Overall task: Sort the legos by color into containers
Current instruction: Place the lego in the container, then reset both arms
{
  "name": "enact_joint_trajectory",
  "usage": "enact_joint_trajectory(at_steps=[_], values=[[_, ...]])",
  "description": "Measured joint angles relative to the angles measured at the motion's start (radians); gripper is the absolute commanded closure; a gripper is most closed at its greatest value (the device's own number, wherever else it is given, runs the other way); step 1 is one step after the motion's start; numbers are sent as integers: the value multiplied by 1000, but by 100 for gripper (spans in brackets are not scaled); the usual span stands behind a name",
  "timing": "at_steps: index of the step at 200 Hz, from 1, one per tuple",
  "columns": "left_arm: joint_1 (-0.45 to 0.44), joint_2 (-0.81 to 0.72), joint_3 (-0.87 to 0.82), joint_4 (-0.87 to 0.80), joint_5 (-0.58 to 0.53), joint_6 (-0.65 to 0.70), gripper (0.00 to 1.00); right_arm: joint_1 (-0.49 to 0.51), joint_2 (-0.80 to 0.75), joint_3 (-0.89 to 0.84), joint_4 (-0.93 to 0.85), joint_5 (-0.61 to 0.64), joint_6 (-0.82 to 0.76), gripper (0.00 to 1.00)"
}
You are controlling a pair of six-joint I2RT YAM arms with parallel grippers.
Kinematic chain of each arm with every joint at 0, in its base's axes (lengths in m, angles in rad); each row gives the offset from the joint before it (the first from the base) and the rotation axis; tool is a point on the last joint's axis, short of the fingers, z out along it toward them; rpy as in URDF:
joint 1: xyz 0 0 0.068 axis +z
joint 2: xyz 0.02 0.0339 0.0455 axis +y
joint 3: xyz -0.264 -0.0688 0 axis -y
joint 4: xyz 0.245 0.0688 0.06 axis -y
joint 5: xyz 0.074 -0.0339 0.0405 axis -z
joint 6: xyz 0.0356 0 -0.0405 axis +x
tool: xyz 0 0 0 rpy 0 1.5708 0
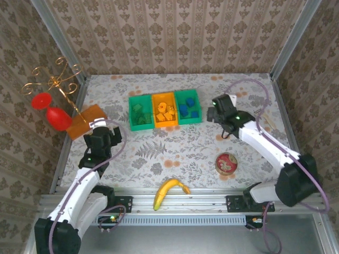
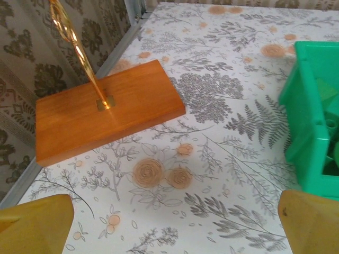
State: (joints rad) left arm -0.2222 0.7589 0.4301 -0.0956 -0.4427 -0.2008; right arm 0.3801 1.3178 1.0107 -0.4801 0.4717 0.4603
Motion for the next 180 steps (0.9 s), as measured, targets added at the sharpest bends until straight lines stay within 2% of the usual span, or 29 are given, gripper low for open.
enact_joint_trajectory(at_steps=[40, 75, 99, 145, 180], values=[[94, 75, -94, 249, 55, 85, 0, -99, -171, -206, 80, 72, -26, 0], [180, 219, -146, 452, 159, 137, 0, -138, -249, -375, 245, 111, -146, 0], [206, 318, -176, 608, 228, 174, 0, -181, -267, -462, 375, 111, -237, 0], [211, 510, -195, 868, 343, 235, 0, -310, -274, -621, 690, -6, -352, 0], [218, 621, -153, 964, 426, 240, 0, -396, -258, -678, 856, -137, -377, 0]])
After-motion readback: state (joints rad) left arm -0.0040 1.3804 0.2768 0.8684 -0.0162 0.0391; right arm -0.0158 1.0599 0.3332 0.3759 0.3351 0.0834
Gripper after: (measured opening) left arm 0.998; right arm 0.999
